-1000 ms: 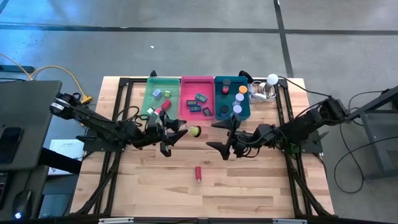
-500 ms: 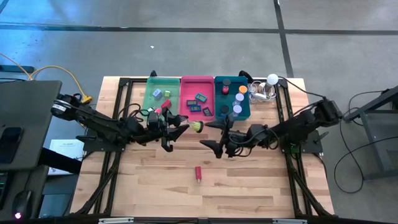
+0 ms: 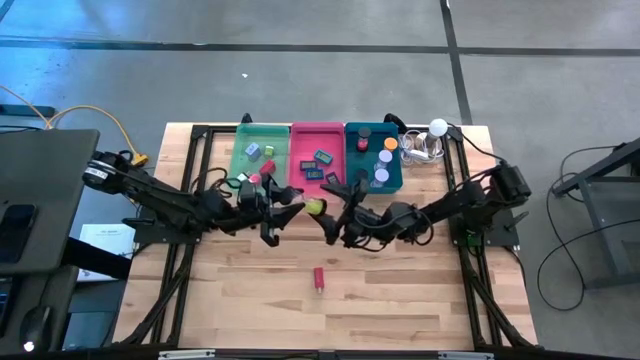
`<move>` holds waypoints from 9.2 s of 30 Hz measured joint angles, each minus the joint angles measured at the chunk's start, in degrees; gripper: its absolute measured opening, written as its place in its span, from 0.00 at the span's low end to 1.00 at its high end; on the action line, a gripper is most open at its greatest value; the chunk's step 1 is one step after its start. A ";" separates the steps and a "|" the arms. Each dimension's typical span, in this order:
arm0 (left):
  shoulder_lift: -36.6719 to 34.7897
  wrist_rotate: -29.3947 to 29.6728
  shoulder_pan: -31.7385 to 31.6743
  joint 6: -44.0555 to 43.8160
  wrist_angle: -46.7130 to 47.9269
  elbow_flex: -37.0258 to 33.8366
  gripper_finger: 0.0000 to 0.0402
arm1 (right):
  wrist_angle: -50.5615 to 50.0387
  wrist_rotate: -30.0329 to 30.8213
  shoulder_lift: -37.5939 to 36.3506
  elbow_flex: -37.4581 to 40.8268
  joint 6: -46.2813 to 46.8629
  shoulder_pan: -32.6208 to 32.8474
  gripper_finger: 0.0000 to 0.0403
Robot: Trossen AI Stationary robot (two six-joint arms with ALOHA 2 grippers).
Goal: Pick & Place Office items
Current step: Put the yellow black hourglass into the blue bin
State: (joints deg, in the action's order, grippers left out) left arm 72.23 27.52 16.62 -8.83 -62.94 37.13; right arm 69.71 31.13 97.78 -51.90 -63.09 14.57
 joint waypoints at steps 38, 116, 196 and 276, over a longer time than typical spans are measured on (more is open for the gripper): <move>-0.03 -0.47 0.00 -0.43 2.45 -0.09 0.43 | -2.95 -3.85 -0.02 -0.26 -2.83 0.07 0.49; -0.18 47.37 17.17 42.50 4.22 -0.07 0.90 | -41.59 49.29 -17.29 -0.24 23.62 -7.54 0.48; -6.09 56.87 15.70 48.19 6.41 -4.09 0.61 | -101.12 -18.34 -17.02 -15.19 66.14 -37.93 0.65; -12.44 -55.09 -47.89 11.81 34.97 -19.94 0.41 | -118.99 -27.23 10.12 -39.01 43.43 -47.72 0.26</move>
State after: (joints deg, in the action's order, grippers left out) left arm 59.79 -27.57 -31.27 2.98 -27.97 17.19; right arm -49.28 3.91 107.90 -90.91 -19.66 -33.15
